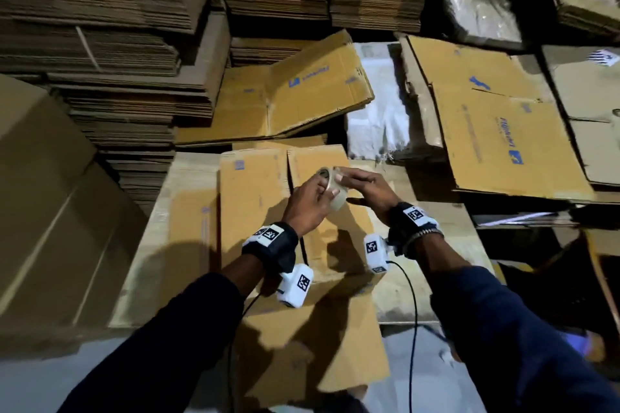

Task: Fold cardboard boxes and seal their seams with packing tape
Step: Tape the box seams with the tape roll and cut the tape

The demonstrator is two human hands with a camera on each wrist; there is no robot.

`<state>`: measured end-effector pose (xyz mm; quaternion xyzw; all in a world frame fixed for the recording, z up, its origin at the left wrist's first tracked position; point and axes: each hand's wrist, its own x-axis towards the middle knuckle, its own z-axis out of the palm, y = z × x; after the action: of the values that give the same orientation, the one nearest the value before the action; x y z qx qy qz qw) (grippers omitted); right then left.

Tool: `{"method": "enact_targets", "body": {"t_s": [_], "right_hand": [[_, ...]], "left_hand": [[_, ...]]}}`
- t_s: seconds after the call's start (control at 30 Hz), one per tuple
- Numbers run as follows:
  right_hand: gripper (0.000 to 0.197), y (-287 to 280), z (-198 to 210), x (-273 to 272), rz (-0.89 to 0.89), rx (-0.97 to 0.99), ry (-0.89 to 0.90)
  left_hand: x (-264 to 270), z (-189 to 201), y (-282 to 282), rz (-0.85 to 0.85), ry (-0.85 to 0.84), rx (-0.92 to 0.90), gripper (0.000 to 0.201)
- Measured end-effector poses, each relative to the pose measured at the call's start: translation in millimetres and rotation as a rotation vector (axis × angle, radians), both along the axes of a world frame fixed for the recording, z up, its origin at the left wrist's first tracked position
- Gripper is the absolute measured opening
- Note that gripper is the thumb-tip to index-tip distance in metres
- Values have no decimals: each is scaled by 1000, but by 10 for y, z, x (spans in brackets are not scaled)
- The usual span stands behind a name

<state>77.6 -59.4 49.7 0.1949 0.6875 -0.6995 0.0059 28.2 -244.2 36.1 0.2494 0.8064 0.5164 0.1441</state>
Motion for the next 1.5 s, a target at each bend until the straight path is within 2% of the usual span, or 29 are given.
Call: {"method": "enact_targets", "body": {"t_s": [0.1,0.2,0.27,0.4,0.47,0.6,0.73,0.87,0.93,1.0,1.03,1.07,1.1,1.17,1.23,1.37,1.5], "right_hand": [[32,-404,-50,-133,-43,-15,0],[30,-659,-97,-241,-41,4,6],[28,-738,-149,-319,-27,69,13],[15,-753,-311,-511,-11,294,16],[7,-678,-433,-622,-8,402,-7],[9,-531,-617,-834,-5,474,-90],[3,-386,-648,-1207,43,506,-103],[3,-128,-705,-1826,132,497,-137],[8,-149,-696,-2061,188,497,-96],[16,-164,-723,-2326,212,470,-77],[19,-165,-757,-2433,167,454,-84],[26,-145,-782,-2550,106,454,-88],[29,-101,-823,-2674,76,467,-99],[20,23,-912,-2932,103,477,-115],[17,123,-1036,-3092,164,478,-182],[19,163,-1313,-3340,180,440,-263],[16,179,-1340,-3437,268,531,-325]], "left_hand": [[-41,-96,-364,40,-63,54,37],[-66,-200,-608,74,-125,91,28],[-90,-286,-672,103,-197,99,30],[-51,-386,-670,86,-377,122,35],[-21,-432,-651,102,-400,142,35],[-16,-474,-574,155,-464,207,34],[-183,-518,-520,226,-455,232,34],[-457,-525,-417,271,-432,191,38],[-620,-518,-355,332,-383,159,46],[-803,-547,-276,382,-366,130,38],[-872,-586,-252,394,-372,103,33],[-916,-612,-239,408,-370,64,36],[-936,-665,-223,422,-365,39,48],[-912,-769,-179,449,-389,54,79],[-855,-834,-117,479,-468,97,101],[-913,-891,14,489,-538,122,108],[-928,-956,43,533,-578,146,113]]}}
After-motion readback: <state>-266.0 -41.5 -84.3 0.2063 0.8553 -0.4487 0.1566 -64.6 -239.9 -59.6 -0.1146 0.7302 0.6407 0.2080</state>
